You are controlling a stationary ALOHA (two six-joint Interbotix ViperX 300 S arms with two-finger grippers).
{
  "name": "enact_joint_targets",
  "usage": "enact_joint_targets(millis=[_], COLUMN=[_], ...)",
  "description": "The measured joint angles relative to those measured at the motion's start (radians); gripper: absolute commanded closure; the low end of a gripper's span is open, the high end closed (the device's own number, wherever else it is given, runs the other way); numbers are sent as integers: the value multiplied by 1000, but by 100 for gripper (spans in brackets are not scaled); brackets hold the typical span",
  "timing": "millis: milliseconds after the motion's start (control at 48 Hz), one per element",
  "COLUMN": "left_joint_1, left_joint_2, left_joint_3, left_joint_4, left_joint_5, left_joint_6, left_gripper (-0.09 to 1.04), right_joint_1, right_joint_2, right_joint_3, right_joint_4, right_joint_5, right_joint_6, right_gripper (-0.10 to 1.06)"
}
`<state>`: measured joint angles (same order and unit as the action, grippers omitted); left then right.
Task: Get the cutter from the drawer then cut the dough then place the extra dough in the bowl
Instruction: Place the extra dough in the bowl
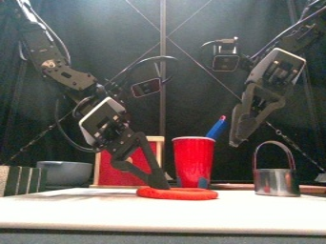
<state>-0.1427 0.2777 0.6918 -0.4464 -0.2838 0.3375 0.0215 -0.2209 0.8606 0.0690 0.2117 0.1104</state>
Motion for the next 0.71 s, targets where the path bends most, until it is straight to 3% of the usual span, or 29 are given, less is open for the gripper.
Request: enact_joint_targets(millis=[125, 354, 708], left_joint_1=[2, 21, 153], left_joint_2=[-37, -229, -508], left_joint_3=[2, 66, 230], left_joint_4=[5, 38, 0], left_joint_5=[-67, -216, -184], left_joint_6=[5, 12, 121], left_gripper=[34, 34, 34], right_joint_1=[0, 0, -6], right_joint_2=[0, 0, 11], right_joint_3=[0, 0, -23], right_joint_4=[0, 6, -38], right_joint_5=[0, 0, -52], right_joint_6=[0, 2, -3], right_gripper=[19, 19, 19])
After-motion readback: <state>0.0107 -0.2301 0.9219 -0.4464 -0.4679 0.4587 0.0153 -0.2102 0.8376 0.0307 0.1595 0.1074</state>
